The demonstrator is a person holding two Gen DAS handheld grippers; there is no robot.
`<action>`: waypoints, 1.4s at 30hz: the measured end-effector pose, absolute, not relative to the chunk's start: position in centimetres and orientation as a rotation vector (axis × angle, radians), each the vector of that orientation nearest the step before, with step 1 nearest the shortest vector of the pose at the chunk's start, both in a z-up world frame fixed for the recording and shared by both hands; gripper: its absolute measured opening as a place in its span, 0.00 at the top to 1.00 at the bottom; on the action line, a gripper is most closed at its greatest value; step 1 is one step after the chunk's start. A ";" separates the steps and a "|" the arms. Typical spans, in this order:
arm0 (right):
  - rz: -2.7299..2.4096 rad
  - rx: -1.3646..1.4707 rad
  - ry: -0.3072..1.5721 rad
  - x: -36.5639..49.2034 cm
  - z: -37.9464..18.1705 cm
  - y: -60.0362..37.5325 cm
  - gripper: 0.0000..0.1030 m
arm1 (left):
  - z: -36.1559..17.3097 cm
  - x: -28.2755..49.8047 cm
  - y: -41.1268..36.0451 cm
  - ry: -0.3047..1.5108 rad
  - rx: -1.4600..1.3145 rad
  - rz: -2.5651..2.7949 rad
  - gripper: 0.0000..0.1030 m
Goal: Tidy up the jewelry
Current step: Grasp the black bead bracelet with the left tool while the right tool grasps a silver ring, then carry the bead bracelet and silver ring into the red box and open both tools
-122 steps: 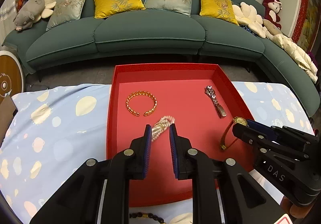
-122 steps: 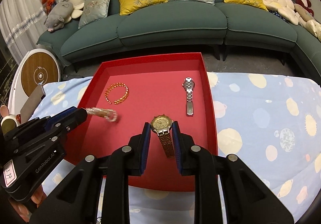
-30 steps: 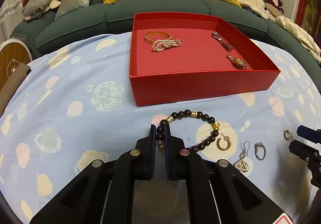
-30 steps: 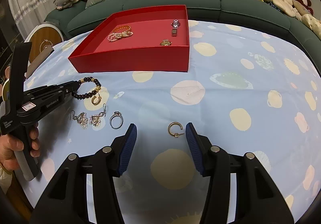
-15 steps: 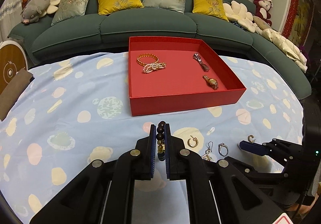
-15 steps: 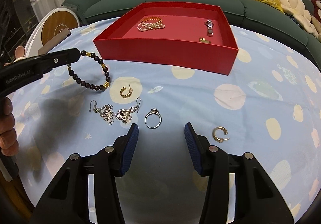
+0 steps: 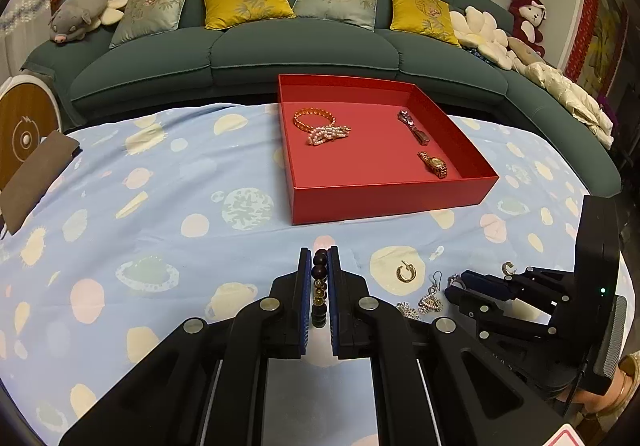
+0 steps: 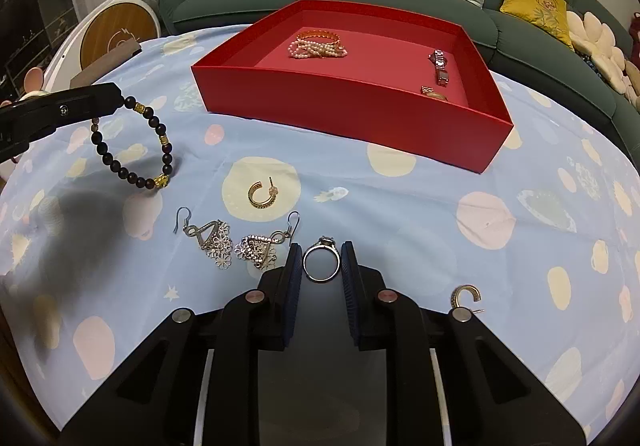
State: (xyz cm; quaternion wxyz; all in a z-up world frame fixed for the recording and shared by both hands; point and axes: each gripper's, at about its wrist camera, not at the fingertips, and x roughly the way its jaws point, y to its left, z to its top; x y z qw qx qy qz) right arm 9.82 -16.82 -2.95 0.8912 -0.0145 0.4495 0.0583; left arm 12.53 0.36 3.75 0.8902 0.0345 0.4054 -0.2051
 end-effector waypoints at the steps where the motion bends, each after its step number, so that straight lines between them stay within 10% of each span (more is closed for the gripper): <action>1: 0.120 -0.028 0.933 9.9 -2.9 -16.8 0.81 | 3.9 12.6 0.5 0.842 0.067 -0.425 0.95; 23: 0.061 0.126 0.776 17.5 7.4 -19.5 0.81 | 9.8 19.7 -4.9 0.717 0.049 -0.450 0.95; 42: -0.004 0.212 0.941 24.1 0.4 -22.3 0.81 | 3.5 24.9 -7.3 0.824 0.113 -0.370 0.94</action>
